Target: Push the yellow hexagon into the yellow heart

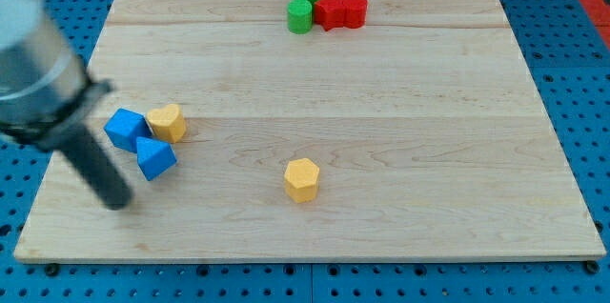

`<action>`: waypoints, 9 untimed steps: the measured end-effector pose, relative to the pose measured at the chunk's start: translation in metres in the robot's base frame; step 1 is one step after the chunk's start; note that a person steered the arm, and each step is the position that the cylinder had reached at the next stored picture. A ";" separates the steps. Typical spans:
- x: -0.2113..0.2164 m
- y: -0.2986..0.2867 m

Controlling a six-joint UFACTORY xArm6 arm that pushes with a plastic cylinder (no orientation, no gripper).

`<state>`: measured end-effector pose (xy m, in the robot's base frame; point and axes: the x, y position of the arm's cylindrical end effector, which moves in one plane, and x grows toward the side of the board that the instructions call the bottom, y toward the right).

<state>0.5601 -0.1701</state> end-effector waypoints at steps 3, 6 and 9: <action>0.000 0.189; -0.033 0.168; -0.094 0.242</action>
<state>0.4665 0.0717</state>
